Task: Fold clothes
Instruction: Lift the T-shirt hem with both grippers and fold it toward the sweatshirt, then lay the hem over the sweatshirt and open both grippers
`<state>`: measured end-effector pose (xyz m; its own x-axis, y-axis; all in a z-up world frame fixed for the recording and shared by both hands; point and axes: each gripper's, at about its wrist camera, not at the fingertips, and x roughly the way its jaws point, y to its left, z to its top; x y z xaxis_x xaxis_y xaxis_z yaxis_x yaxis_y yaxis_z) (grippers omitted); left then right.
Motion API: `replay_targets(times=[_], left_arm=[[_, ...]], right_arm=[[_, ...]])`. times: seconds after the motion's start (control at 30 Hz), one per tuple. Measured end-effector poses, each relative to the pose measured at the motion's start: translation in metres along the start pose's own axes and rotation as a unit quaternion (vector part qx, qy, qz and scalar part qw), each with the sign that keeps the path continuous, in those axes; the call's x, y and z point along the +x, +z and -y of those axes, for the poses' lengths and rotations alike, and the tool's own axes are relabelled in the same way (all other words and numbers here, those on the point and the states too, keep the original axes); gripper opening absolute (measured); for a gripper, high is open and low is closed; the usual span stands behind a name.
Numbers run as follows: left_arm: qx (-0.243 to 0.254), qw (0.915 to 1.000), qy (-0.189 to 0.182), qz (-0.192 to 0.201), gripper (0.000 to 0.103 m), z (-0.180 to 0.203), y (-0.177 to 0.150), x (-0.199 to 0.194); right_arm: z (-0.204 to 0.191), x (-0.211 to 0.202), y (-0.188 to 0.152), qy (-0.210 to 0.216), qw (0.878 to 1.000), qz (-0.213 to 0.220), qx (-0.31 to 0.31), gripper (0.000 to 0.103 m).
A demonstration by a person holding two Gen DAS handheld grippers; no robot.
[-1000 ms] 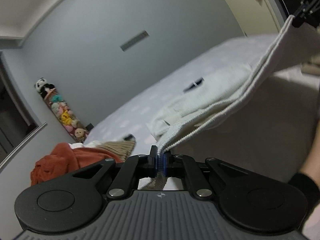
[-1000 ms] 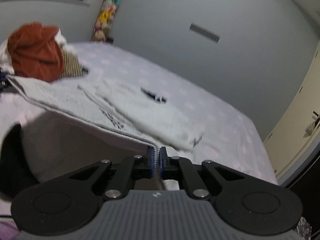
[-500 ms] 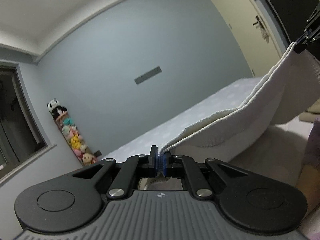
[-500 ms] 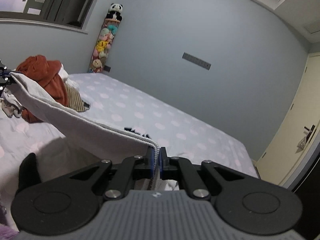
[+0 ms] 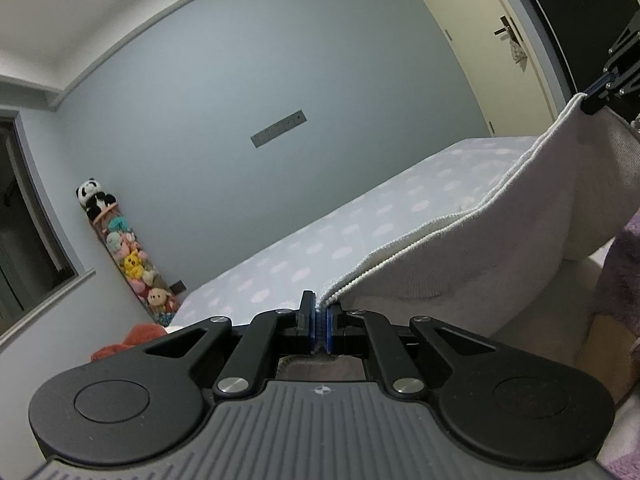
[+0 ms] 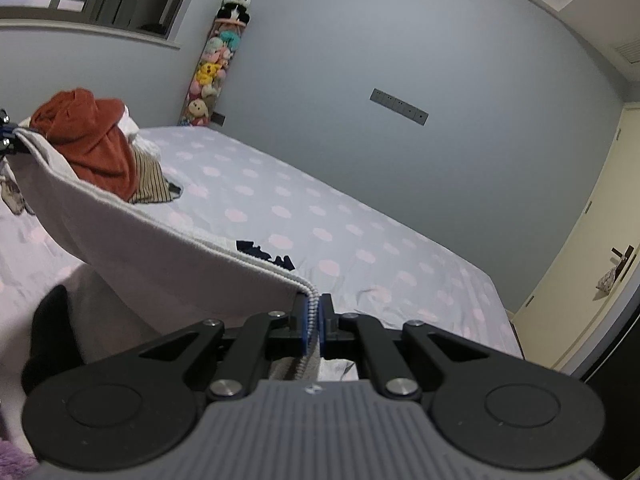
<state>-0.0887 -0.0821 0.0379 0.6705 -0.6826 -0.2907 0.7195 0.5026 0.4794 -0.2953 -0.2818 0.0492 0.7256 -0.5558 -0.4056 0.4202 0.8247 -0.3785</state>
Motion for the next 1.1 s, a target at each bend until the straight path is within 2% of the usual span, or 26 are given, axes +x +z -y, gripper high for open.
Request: replay_targets(times=[0.37,0.57,0.73,0.9,1.1], left_arm=[[0.014,0.9996,-0.012,-0.022,0.003,-0.013,0.008,0.05],[0.049,0.9978,-0.02,-0.039,0.003,-0.019,0.023,0.107],[0.068,0.9956,-0.028,-0.058,0.003,-0.024,0.032,0.172],[0.089,0.9902,-0.037,-0.101,0.003,-0.023,0.024,0.254],[0.091,0.9784,-0.083,-0.166,0.003,-0.008,-0.017,0.352]], right_arm=[[0.008,0.062,0.011,-0.002,1.0,-0.021,-0.018,0.006],[0.03,0.12,0.028,0.003,0.999,-0.026,-0.019,0.006],[0.048,0.169,0.042,0.008,0.999,-0.03,-0.019,0.006],[0.059,0.255,0.049,0.021,0.998,-0.05,-0.017,0.006],[0.056,0.37,0.028,0.043,0.993,-0.109,-0.018,0.006]])
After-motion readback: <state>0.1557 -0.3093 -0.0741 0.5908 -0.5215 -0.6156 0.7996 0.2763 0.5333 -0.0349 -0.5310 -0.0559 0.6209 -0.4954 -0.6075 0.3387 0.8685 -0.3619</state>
